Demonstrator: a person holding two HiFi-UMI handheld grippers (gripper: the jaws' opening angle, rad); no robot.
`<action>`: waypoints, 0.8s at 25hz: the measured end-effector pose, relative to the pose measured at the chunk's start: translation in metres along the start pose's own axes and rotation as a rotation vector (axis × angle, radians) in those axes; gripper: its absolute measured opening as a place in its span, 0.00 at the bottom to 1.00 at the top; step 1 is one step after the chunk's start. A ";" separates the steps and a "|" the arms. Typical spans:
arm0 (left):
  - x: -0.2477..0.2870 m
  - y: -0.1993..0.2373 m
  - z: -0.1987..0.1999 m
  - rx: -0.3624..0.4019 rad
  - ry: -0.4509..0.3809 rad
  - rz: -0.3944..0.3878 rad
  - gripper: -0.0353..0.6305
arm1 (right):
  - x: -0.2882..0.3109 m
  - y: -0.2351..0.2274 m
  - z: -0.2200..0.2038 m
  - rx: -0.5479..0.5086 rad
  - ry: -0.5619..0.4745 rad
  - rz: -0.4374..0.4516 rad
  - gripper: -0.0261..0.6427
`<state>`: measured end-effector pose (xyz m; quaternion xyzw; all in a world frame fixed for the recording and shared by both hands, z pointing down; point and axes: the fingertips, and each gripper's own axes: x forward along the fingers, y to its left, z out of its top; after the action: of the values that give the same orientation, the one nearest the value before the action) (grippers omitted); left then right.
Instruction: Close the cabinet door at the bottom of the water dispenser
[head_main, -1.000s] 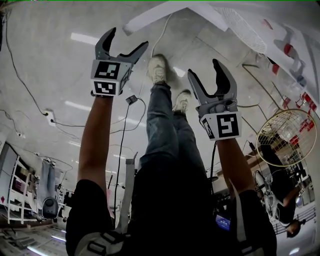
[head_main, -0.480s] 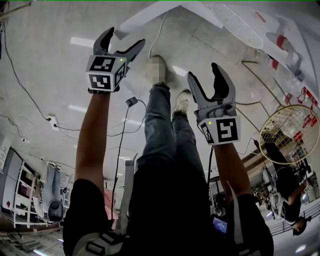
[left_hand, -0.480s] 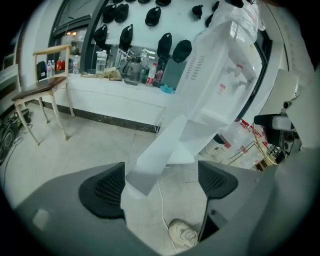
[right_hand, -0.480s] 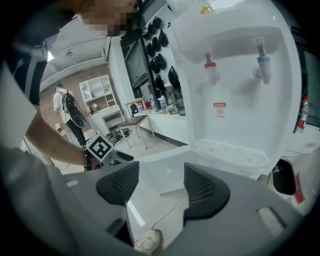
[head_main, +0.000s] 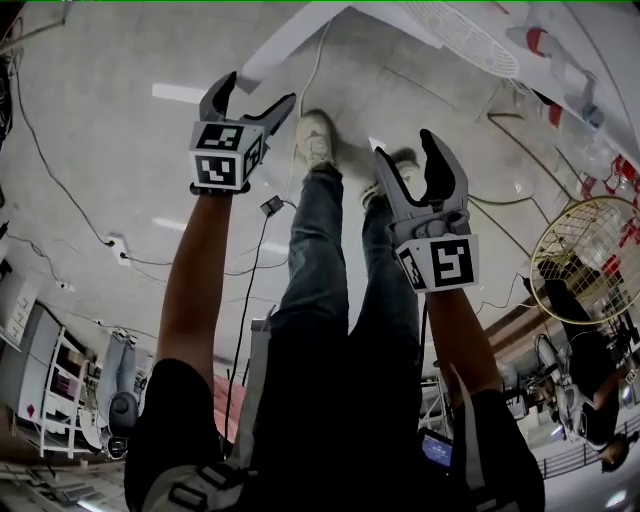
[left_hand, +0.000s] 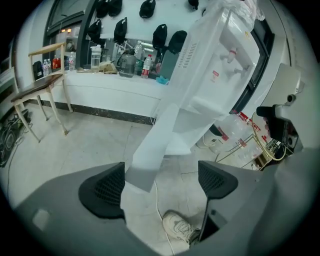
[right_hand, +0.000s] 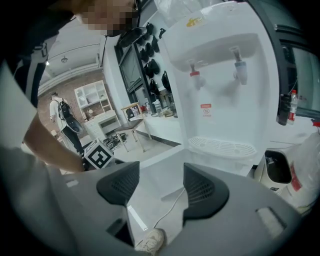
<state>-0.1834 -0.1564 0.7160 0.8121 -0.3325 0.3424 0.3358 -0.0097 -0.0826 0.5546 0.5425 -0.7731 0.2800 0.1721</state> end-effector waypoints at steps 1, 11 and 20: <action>0.000 -0.005 -0.003 -0.001 0.006 0.000 0.75 | -0.004 -0.002 0.000 0.012 -0.006 -0.008 0.45; 0.006 -0.069 -0.034 -0.033 0.065 -0.010 0.77 | -0.040 -0.051 -0.007 0.128 -0.038 -0.066 0.43; 0.016 -0.111 -0.044 -0.087 0.058 -0.004 0.77 | -0.064 -0.091 -0.013 0.078 -0.016 -0.049 0.42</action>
<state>-0.1042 -0.0658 0.7167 0.7871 -0.3357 0.3501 0.3810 0.0978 -0.0505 0.5512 0.5698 -0.7496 0.3010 0.1513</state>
